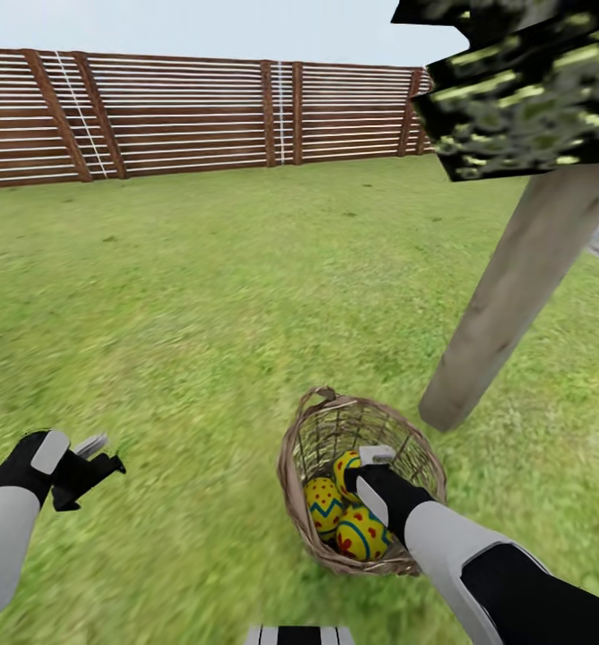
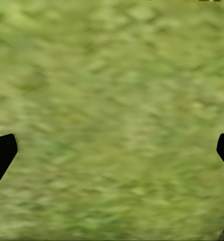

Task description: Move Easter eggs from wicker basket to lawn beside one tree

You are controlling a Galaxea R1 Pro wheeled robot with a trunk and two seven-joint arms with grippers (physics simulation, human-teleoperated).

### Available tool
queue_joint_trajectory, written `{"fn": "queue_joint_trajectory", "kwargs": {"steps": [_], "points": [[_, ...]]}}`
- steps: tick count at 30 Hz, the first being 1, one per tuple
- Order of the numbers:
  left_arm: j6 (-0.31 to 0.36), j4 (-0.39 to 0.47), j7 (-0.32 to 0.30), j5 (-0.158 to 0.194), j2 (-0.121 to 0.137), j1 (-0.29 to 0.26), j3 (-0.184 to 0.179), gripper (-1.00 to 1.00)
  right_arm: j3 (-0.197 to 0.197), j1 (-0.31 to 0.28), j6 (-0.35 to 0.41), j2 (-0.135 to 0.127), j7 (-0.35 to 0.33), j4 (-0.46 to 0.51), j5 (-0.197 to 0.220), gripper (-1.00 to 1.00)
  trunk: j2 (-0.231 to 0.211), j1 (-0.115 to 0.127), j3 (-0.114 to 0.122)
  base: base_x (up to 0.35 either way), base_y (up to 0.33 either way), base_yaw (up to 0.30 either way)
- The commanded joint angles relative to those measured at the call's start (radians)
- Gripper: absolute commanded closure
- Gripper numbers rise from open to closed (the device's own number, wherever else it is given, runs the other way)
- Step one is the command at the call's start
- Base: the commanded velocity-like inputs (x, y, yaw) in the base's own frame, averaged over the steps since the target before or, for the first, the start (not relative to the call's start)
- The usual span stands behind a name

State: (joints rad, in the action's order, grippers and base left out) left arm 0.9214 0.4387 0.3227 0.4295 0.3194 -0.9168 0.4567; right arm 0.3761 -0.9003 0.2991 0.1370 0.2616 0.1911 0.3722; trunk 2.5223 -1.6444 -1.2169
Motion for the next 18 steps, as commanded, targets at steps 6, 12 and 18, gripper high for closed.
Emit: {"fn": "queue_joint_trajectory", "kwargs": {"steps": [6,12,18], "points": [[-0.067,-0.047,0.007,0.010,-0.002,0.000,0.002,-1.00,0.009,-0.001,-0.001,0.000,0.016,0.107,0.006,1.00,-0.001,0.003,0.023,-0.127,0.000,0.000],[-0.069,-0.049,0.007,0.009,-0.002,0.000,0.002,-1.00,0.010,-0.001,0.007,0.003,0.032,0.143,0.005,1.00,-0.003,0.006,0.046,-0.034,0.000,0.000],[-0.071,-0.066,0.008,0.009,-0.003,0.000,0.002,-1.00,0.010,-0.002,0.008,0.002,0.042,0.172,0.004,1.00,-0.004,0.009,0.069,-0.270,0.000,0.000]]}}
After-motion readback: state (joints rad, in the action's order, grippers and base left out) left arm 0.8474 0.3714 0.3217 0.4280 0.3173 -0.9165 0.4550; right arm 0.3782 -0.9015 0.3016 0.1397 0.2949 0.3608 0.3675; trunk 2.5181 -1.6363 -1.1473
